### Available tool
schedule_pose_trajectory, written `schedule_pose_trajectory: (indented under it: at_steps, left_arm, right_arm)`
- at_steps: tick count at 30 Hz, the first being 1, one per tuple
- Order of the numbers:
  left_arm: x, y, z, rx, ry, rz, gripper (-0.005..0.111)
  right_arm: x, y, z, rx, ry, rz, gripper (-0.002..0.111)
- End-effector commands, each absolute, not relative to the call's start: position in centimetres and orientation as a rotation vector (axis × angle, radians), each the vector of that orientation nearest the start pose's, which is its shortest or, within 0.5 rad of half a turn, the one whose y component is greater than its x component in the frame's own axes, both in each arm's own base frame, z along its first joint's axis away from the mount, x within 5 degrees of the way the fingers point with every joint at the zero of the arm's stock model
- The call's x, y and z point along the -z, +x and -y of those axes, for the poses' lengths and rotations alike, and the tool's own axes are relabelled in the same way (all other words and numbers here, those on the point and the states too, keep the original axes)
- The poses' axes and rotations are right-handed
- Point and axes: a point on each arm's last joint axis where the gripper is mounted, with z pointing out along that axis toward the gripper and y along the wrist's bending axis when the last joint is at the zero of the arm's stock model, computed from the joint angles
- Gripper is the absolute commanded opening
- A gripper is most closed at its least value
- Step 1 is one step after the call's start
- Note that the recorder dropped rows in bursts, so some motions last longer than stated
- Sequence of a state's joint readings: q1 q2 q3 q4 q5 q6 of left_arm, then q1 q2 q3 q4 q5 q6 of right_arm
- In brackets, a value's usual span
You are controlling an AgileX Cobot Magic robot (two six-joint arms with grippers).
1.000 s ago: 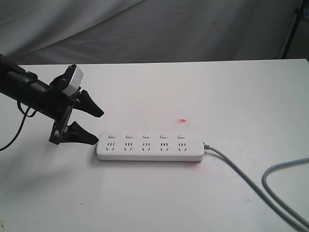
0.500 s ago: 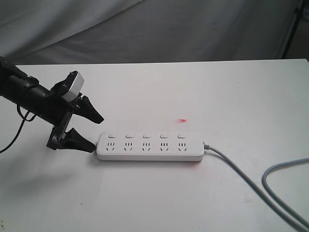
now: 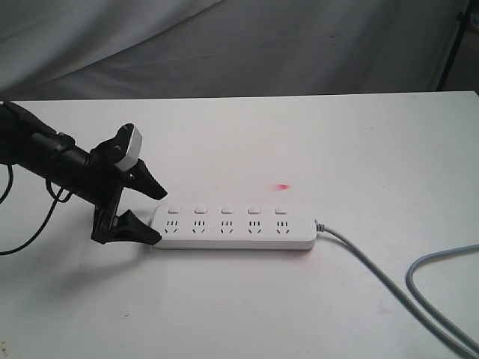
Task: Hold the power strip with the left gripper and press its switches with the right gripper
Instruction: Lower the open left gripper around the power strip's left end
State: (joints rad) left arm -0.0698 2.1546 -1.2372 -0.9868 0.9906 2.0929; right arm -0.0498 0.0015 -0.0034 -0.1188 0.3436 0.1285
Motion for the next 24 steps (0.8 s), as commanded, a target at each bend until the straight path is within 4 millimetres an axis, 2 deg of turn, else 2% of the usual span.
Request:
schedule_pose_trajectory:
  at_steps: [1, 8, 15, 21, 24]
  left_arm:
    - [-9.7, 37.1, 9.3, 0.799, 1.680, -1.870, 0.085]
    - [-9.5, 36.9, 9.3, 0.826, 1.682, -1.867, 0.084]
    - [-9.3, 36.3, 10.9, 0.874, 1.729, -1.835, 0.084]
    - [-9.2, 36.4, 11.0, 0.860, 1.730, -1.841, 0.084]
    - [-9.0, 36.6, 10.9, 0.818, 1.725, -1.855, 0.079]
  right_arm:
    - [-18.3, 5.3, 0.7, 0.070, 0.094, -1.820, 0.000]
    - [-18.3, 5.3, 0.7, 0.070, 0.094, -1.820, 0.000]
    - [-18.3, 5.3, 0.7, 0.070, 0.094, -1.820, 0.000]
    - [-18.3, 5.3, 0.7, 0.070, 0.094, -1.820, 0.000]
    - [-18.3, 5.3, 0.7, 0.070, 0.094, -1.820, 0.000]
